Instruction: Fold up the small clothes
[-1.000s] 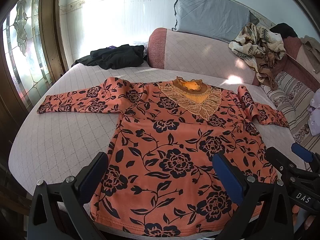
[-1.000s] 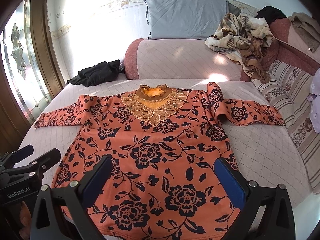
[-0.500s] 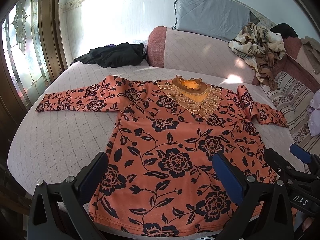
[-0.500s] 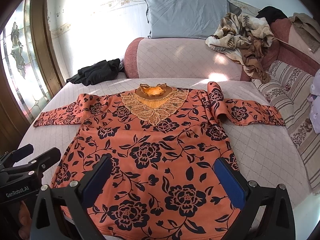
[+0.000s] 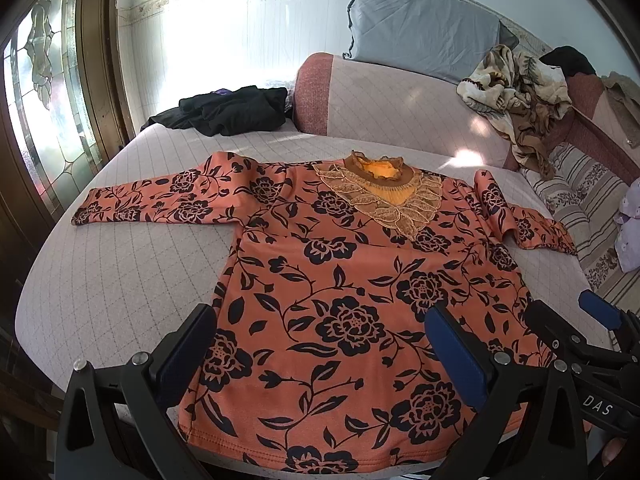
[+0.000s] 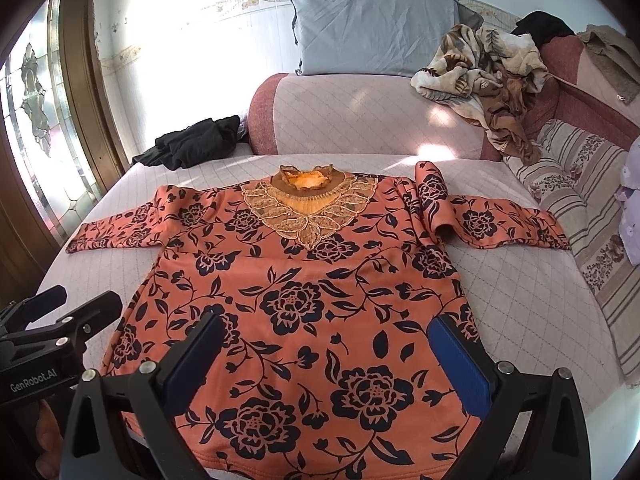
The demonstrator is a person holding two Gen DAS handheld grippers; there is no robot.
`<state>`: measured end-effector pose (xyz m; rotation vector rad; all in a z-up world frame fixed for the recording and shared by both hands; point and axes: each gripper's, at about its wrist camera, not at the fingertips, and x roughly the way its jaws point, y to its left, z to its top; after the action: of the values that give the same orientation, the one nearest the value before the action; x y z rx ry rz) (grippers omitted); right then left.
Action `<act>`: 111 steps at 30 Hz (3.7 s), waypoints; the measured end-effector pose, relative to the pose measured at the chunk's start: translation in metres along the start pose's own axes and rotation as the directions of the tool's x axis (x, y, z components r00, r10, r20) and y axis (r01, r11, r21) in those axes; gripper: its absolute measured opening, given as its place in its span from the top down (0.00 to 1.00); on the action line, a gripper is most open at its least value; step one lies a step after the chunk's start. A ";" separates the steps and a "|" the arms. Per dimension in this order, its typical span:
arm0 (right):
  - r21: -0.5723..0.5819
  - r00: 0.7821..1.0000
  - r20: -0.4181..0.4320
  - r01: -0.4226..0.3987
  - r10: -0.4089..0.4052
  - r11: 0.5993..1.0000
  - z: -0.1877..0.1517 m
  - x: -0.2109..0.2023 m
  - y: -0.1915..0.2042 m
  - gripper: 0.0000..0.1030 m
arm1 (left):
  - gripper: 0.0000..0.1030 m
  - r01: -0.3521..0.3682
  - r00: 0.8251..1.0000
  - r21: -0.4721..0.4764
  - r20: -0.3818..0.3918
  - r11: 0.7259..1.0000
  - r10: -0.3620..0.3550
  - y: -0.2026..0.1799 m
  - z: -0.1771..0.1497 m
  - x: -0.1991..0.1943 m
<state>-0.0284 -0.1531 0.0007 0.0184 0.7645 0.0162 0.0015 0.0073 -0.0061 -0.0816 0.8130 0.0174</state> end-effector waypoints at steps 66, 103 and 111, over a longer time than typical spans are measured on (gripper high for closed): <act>0.655 0.906 0.128 0.227 -0.402 0.721 0.191 0.112 -0.450 0.95 | 0.00 -0.322 0.946 -0.431 -0.115 0.843 0.302 0.229 0.016 0.144; 0.228 0.902 0.030 -0.426 0.431 0.876 0.129 0.211 -0.107 0.17 | 0.00 0.137 0.990 -0.300 0.013 0.944 -0.139 0.143 0.078 0.131; 0.337 0.878 0.122 -0.475 0.462 0.813 0.097 0.202 -0.172 0.17 | 0.06 0.212 0.942 -0.285 -0.196 0.935 -0.273 0.042 0.127 0.242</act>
<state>0.1858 -0.3216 -0.0732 0.5587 0.7041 0.3495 0.2579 0.0558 -0.0977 -0.4412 1.0286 -0.1235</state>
